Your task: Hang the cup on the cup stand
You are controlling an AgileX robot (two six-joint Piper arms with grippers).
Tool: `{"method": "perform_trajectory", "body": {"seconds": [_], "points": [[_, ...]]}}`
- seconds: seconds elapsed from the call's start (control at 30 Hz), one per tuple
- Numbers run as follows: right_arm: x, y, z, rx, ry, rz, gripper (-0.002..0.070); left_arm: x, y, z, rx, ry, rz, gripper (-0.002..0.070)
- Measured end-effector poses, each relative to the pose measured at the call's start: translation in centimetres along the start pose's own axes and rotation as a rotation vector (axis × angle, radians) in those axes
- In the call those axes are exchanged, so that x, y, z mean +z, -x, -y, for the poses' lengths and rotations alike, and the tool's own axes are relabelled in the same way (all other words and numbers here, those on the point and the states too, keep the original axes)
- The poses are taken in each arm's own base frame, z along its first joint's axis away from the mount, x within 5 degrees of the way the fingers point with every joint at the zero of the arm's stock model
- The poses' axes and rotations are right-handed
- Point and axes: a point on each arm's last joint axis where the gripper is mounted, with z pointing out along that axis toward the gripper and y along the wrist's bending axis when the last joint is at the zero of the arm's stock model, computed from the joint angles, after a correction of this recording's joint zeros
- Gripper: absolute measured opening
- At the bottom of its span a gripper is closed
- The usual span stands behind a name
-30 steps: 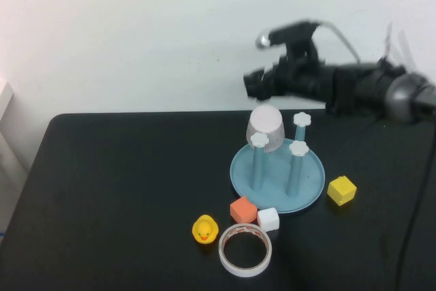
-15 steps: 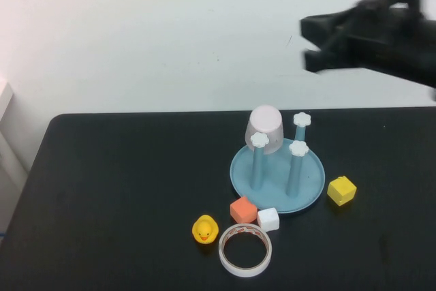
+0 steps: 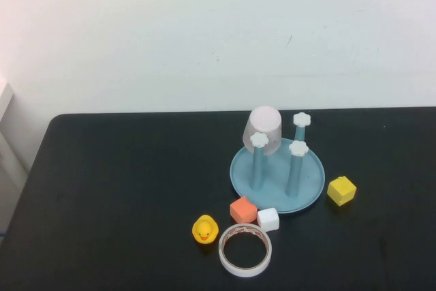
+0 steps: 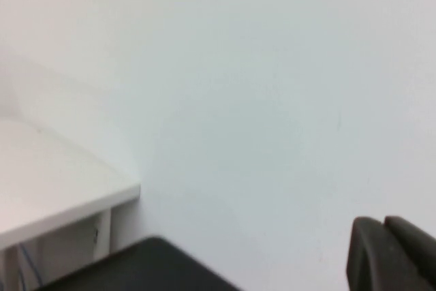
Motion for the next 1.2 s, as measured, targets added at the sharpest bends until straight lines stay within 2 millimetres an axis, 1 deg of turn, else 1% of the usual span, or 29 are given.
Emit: {"method": "perform_trajectory", "body": {"seconds": [0.13,0.23,0.33,0.4,0.67,0.77,0.87,0.93,1.03,1.2], "points": [[-4.4,-0.9,-1.5,-0.032,-0.008,0.105,-0.0001,0.0,-0.1,0.0,0.003,0.003,-0.005,-0.0001],[-7.2,-1.8,-2.3,-0.056,-0.025,0.185,-0.0001,0.0,-0.1,0.0,0.003,0.003,-0.005,-0.0001],[-9.0,-2.5,-2.6,-0.068,-0.067,0.239,-0.0001,0.0,-0.1,0.0,0.003,0.003,-0.007,-0.0001],[-9.5,-2.9,-2.6,-0.071,-0.091,0.254,-0.0001,0.0,-0.1,0.0,0.003,0.003,-0.007,-0.0001],[-9.6,-3.6,-2.2,-0.064,-0.142,0.235,-0.0001,0.0,-0.1,0.0,0.003,0.003,-0.007,-0.0001],[-9.4,-4.4,-1.9,-0.098,-0.179,0.201,-0.0001,0.0,-0.1,0.0,0.003,0.003,-0.007,-0.0001],[-9.2,-5.6,-1.6,-0.160,-0.216,0.150,-0.0001,0.0,-0.1,0.0,0.005,0.003,-0.007,-0.0001],[-9.0,-6.5,-1.4,-0.171,-0.228,0.118,-0.0001,0.0,-0.1,0.0,0.005,0.003,-0.007,-0.0001],[-8.8,-8.1,-1.5,-0.168,-0.225,0.071,-0.0001,0.0,-0.1,0.0,0.005,0.003,-0.007,-0.0001],[-8.4,-11.3,-1.5,-0.147,-0.227,-0.026,-0.0001,0.0,-0.1,0.0,0.005,0.003,-0.007,-0.0001]]}}
